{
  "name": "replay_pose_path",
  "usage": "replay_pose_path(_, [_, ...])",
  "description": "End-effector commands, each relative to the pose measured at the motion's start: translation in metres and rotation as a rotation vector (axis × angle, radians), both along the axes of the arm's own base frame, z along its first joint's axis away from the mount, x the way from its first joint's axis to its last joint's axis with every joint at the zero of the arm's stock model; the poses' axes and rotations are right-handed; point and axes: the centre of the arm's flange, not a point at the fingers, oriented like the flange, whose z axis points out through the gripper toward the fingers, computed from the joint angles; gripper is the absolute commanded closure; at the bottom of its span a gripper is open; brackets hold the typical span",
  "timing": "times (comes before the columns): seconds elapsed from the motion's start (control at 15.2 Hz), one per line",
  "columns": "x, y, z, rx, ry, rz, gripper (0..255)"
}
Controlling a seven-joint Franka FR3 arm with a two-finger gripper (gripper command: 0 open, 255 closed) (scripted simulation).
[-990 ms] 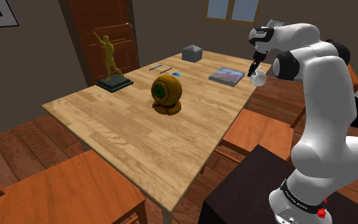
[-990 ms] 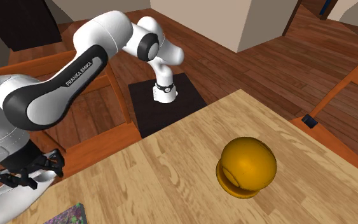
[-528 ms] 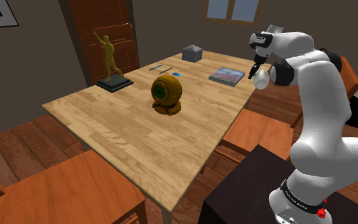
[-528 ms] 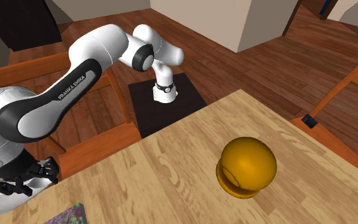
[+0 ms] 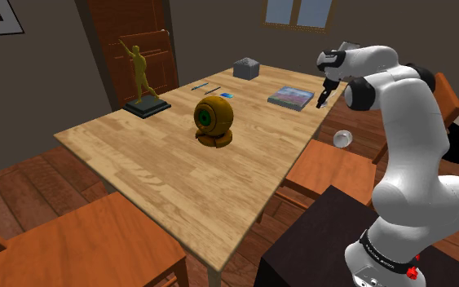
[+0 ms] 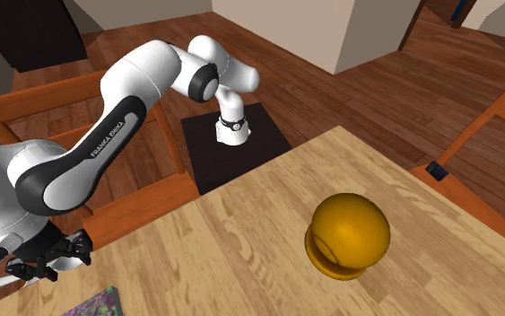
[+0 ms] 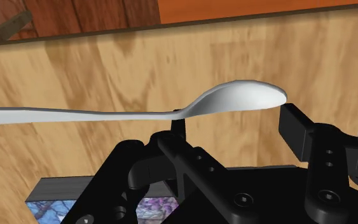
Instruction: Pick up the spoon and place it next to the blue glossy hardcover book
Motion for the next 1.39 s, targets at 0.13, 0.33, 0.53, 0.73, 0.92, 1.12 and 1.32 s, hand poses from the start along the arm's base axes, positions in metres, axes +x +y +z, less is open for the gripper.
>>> replay_pose_path(0.13, [0.0, 0.0, -0.02, 0.0, 0.0, 0.0, 255])
replay_pose_path(0.33, [0.0, 0.0, -0.02, 0.0, 0.0, 0.0, 255])
replay_pose_path(0.53, [0.0, 0.0, -0.02, 0.0, 0.0, 0.0, 255])
replay_pose_path(0.73, [0.0, 0.0, -0.02, 0.0, 0.0, 0.0, 0])
replay_pose_path(0.92, [0.0, 0.0, -0.02, 0.0, 0.0, 0.0, 0])
replay_pose_path(1.12, [-0.004, 0.0, 0.006, 0.0, 0.0, 0.0, 0])
replay_pose_path(1.32, [-0.008, 0.0, 0.029, 0.0, 0.0, 0.0, 0])
